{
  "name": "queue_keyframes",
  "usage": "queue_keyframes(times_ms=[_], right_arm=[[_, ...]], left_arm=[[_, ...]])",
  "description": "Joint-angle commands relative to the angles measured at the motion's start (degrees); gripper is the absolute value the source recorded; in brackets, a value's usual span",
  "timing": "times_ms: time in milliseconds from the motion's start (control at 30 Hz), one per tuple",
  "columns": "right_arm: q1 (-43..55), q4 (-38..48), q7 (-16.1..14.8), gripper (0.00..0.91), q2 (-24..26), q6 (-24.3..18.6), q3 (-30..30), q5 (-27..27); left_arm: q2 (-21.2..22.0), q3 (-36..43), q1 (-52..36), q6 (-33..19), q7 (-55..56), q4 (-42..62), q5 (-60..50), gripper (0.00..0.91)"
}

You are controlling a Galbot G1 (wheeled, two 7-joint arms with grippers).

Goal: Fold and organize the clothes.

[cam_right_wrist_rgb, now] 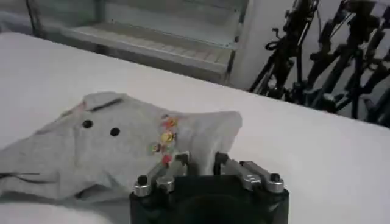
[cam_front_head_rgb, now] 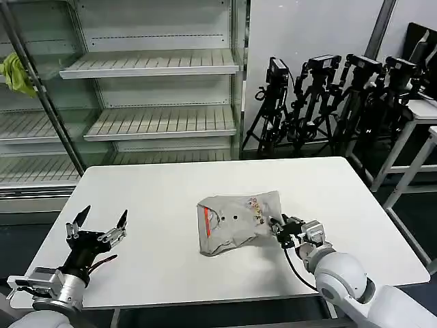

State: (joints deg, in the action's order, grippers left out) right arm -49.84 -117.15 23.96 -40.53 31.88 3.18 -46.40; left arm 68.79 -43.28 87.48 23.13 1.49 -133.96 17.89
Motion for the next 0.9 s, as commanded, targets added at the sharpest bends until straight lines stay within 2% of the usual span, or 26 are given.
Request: queue_keyframes(times_ms=[33, 167, 267, 433, 533, 567, 700, 767, 900], right_arm=[[-0.07, 0.96, 1.76, 0.907, 1.55, 0.02, -1.41, 13.44], [-1.76, 0.17, 2.3, 0.907, 1.75, -0.15, -4.0, 22.01], [-4.6, -1.69, 2.02, 0.907, 1.83, -0.68, -9.28, 23.71], [-7.83, -3.01, 0.48, 0.907, -0.05, -9.9, -17.37, 28.87], [-9.42, -3.49, -1.08, 0.907, -2.61, -14.33, -23.1, 30.84], [-10.08, -3.69, -1.98, 0.907, -3.49, -15.58, -24.72, 31.17], [-12.88, -7.46, -4.14, 0.907, -5.94, -17.61, -31.19, 30.44], [-15.16, -10.54, -5.23, 0.907, -7.2, -17.49, -35.16, 29.99], [-18.48, -13.89, -6.61, 0.907, -9.39, -17.85, -39.46, 28.89]], left_arm=[[-0.04, 2.28, -0.27, -0.24, 0.02, -0.42, 2.7, 0.907], [-0.04, 3.18, -1.37, -0.79, -0.16, -0.54, 5.97, 0.907], [-0.41, 3.71, -2.89, -1.41, -0.54, -0.27, 7.94, 0.907], [-2.38, 4.1, -6.98, -4.5, -1.35, 1.19, 10.02, 0.907], [-3.94, 4.01, -10.76, -9.14, -1.05, 3.42, 8.24, 0.907], [-4.95, 4.07, -13.11, -11.35, -1.23, 5.09, 6.14, 0.907], [-7.43, 5.12, -20.14, -14.27, -2.78, 9.27, 6.29, 0.907], [-8.53, 6.03, -23.01, -13.8, -5.07, 11.47, 6.7, 0.907], [-8.7, 6.21, -26.66, -9.16, -11.23, 13.23, 6.67, 0.907]])
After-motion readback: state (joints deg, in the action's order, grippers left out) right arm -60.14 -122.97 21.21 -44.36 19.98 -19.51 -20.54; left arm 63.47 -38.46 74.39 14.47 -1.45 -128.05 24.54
